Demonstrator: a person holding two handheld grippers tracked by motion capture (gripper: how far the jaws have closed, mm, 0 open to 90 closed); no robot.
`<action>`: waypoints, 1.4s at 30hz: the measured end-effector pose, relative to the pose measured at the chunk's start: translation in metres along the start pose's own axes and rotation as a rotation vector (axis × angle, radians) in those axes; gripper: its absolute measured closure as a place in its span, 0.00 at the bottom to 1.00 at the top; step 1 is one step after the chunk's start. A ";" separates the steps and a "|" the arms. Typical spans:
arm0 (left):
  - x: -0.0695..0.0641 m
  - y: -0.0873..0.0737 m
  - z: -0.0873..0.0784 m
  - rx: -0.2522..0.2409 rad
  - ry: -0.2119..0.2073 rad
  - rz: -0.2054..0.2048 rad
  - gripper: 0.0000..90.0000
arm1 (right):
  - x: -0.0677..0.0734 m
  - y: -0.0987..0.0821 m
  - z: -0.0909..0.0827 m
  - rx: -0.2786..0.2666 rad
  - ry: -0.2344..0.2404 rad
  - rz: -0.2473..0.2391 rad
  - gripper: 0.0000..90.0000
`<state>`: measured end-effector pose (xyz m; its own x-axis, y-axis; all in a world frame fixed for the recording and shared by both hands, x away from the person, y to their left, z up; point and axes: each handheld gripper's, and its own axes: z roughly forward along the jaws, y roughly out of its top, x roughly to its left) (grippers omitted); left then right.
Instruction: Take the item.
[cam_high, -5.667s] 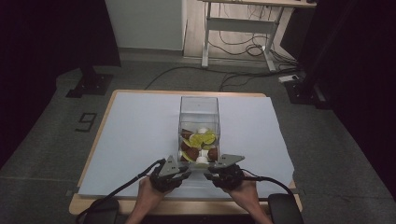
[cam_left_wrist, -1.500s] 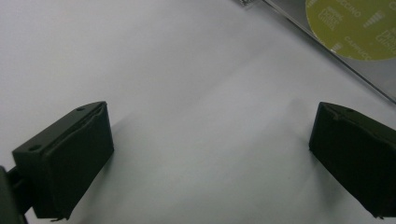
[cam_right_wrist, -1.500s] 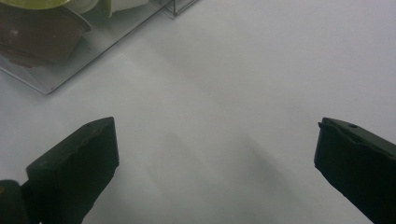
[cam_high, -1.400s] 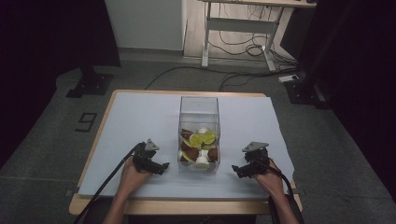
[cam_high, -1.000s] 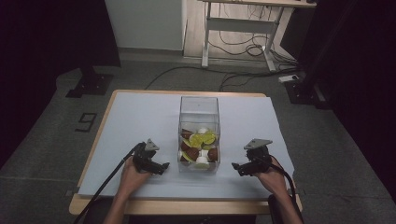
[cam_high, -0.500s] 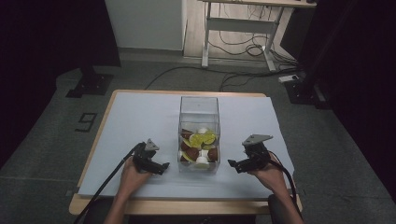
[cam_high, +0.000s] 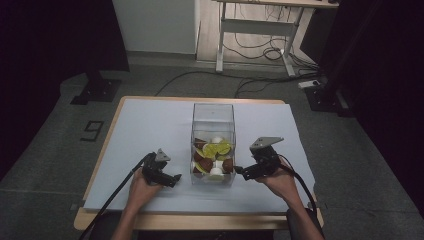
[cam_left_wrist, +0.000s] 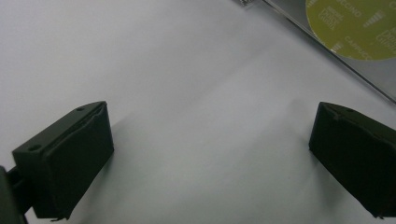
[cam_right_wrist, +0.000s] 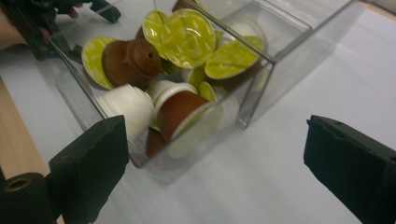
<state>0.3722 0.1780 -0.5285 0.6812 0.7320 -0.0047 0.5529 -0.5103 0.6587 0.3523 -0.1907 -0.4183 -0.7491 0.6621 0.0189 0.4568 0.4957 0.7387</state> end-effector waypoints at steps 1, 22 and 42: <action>0.000 0.000 0.000 0.000 0.000 0.000 0.00 | 0.001 0.001 0.001 0.003 0.001 0.001 0.09; 0.000 0.000 0.000 0.000 0.000 0.000 0.00 | 0.022 0.031 0.042 0.026 0.097 -0.020 0.19; 0.000 0.000 0.000 0.000 0.000 0.000 0.00 | 0.042 0.043 0.077 0.064 0.146 -0.033 0.27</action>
<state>0.3722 0.1780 -0.5285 0.6814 0.7319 -0.0042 0.5529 -0.5108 0.6583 0.3772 -0.0986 -0.4376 -0.8239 0.5586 0.0961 0.4566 0.5537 0.6963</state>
